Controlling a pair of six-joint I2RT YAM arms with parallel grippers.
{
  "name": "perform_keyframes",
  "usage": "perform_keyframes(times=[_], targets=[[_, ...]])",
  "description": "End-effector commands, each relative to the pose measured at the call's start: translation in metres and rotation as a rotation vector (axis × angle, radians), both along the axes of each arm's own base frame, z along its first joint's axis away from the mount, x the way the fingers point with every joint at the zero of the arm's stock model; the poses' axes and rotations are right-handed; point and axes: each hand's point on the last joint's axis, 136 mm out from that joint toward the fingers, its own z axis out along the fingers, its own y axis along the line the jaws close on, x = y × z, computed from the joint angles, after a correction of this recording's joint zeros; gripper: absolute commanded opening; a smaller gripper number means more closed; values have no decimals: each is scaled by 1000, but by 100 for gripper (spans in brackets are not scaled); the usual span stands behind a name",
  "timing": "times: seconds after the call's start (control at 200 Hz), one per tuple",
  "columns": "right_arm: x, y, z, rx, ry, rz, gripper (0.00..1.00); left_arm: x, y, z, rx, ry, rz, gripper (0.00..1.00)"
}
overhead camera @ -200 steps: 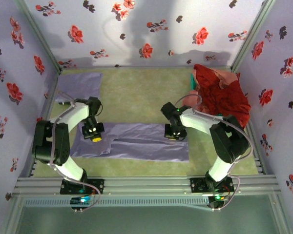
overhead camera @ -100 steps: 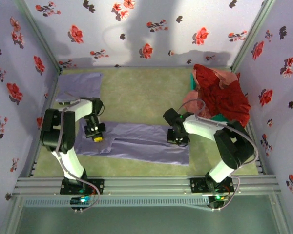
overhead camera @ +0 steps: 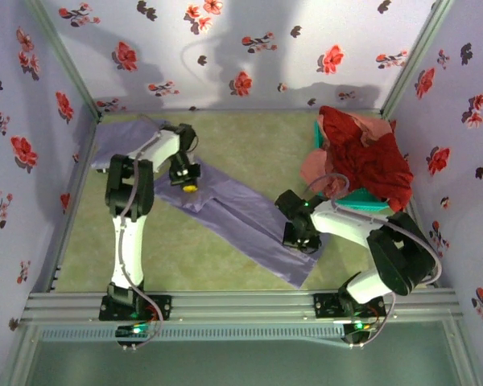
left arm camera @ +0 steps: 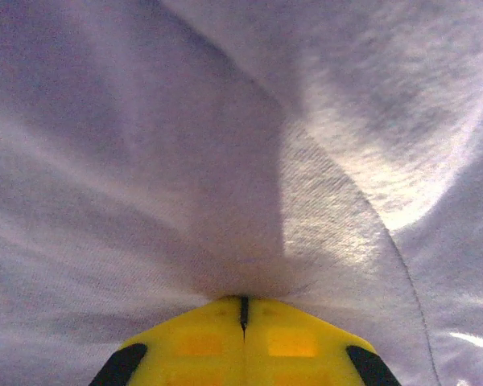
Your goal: Fold and stack the t-shirts
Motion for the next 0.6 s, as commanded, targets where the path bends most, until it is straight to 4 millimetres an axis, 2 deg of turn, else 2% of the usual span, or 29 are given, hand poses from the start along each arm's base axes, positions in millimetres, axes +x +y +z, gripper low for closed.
perform_keyframes(times=[0.0,0.14,0.24,0.325,0.385,0.435,0.53,0.595], targets=[[-31,-16,-4,-48,94,-26,0,23,-51,-11,-65,-48,-86,0],[-32,-8,-2,-4,92,-20,0,56,-103,9,-168,-157,-112,0],[-33,-3,-4,15,102,-17,0,79,-128,17,-251,-223,-90,0],[-30,0,-7,25,97,-13,0,99,-133,16,-291,-275,-36,0],[-27,4,-7,33,95,-6,0,108,-138,23,-335,-294,2,0],[-25,7,-7,41,95,-4,0,117,-147,41,-366,-348,-4,0],[-21,13,-6,51,93,7,0,119,-153,80,-382,-421,-24,0],[-19,15,-6,49,93,16,0,109,-136,98,-318,-418,-3,0]])
